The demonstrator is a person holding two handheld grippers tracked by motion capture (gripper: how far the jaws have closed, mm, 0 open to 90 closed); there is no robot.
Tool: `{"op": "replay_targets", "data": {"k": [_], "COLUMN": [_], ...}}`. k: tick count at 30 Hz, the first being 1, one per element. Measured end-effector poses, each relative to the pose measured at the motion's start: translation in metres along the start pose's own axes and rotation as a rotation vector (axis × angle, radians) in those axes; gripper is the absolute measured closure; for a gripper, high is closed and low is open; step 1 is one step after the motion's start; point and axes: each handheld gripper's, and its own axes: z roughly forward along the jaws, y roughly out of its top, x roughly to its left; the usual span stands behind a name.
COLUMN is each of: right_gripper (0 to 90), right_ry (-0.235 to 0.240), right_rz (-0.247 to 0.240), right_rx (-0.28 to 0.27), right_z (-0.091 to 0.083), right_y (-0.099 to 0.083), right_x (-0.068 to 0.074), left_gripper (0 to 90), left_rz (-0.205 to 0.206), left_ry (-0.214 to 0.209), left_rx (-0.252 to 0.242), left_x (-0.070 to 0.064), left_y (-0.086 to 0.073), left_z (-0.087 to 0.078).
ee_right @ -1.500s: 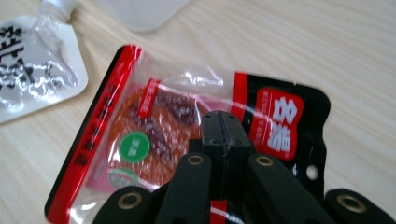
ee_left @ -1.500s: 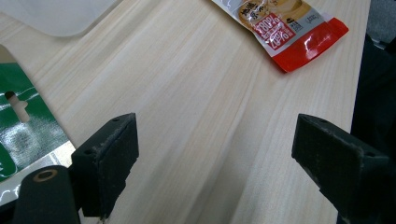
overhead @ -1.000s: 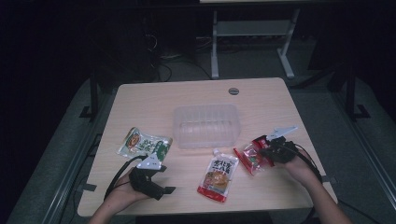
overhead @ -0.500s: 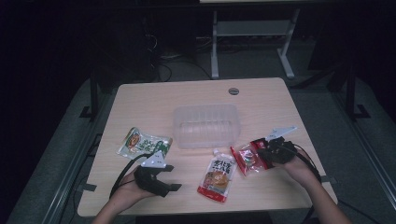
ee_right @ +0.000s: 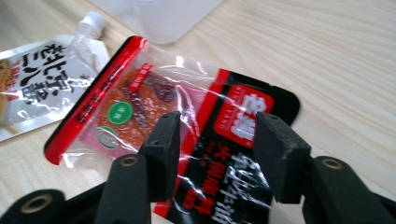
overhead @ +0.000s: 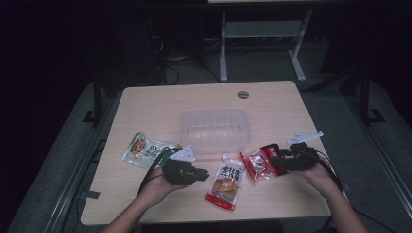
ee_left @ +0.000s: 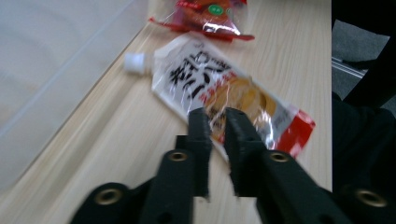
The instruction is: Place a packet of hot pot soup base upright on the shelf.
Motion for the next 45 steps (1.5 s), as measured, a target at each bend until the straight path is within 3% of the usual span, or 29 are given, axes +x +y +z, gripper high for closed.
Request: {"op": "replay_targets", "data": {"k": [3,21,33,41,45], "right_gripper": [48.4,44.7,43.5,41.3,39.3], "right_ry": [-0.012,-0.055,-0.062,-0.05,-0.046], "right_rz": [0.02,0.126,0.143,0.139,0.139], "right_rx": [-0.014,-0.031,-0.037,-0.033,-0.046], "right_z": [-0.005,-0.021,-0.026,-0.027,-0.029], "right_y": [-0.002,-0.017,-0.02,-0.018,-0.016], "right_x": [-0.007,-0.037,-0.046,-0.043,-0.042], "left_gripper": [89.6,89.7,89.6,89.5,89.6], "left_rz": [0.018,0.112,0.115,0.149,0.142], "left_ry": [-0.022,-0.02,-0.001,0.013,0.011], "left_rx": [0.004,0.014,0.02,0.078,0.08], "left_x": [0.0,0.006,0.011,0.011,0.011], "left_y": [0.015,0.061,0.072,0.069,0.069], "left_z": [0.017,0.085,0.12,0.128,0.13]}}
